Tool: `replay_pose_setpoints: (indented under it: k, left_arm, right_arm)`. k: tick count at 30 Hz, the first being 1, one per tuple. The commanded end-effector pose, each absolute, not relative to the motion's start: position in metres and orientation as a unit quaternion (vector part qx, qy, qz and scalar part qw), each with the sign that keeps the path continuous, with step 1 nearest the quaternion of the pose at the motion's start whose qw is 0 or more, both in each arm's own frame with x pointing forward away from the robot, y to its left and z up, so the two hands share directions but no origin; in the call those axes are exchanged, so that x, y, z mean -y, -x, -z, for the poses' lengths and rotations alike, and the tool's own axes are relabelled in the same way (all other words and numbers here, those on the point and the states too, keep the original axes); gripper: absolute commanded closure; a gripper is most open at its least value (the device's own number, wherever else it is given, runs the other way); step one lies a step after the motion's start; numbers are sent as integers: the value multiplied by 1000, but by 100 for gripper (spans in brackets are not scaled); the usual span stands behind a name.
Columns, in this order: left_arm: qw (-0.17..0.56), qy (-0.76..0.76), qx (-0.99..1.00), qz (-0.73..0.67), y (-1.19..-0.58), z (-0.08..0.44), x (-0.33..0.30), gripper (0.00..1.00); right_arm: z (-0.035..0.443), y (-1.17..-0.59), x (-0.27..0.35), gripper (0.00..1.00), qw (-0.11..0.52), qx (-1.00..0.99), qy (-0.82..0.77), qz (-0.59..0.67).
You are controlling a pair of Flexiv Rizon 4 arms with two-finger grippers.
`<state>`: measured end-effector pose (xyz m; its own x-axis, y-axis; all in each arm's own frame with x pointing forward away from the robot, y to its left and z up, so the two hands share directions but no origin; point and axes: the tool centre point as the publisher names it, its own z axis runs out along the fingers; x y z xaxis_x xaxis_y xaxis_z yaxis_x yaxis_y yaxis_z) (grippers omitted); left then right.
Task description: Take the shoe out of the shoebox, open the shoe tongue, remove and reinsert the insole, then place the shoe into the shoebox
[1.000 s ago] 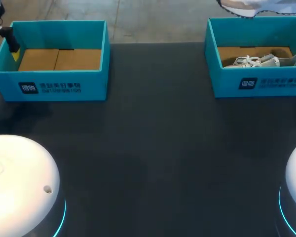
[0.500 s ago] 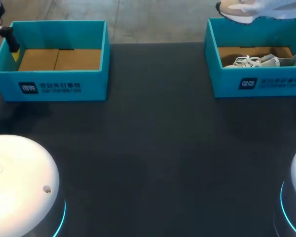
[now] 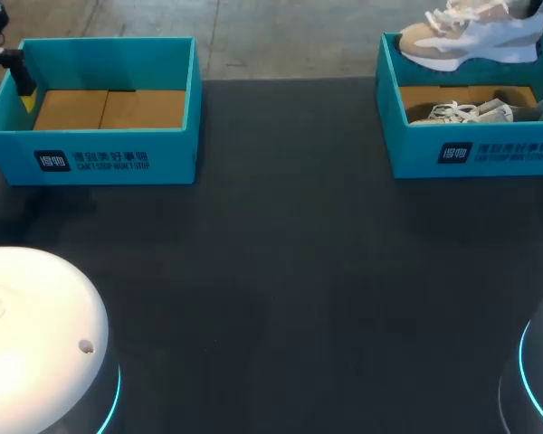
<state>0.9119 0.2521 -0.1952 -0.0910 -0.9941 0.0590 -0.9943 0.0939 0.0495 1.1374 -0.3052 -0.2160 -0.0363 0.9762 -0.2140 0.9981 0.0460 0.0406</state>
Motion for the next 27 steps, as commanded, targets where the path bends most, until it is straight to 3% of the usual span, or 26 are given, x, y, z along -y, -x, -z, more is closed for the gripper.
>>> replay_pose_setpoints:
  k: [1, 27]
  left_arm:
    - [37, -673, 739, -2, -911, 195, -252, 0]
    - [37, -673, 739, -2, -911, 195, -252, 0]
  right_arm:
    - [228, -1143, 313, 100, 86, -709, -697, 60]
    - [252, -1169, 323, 100, 97, -683, -720, 81]
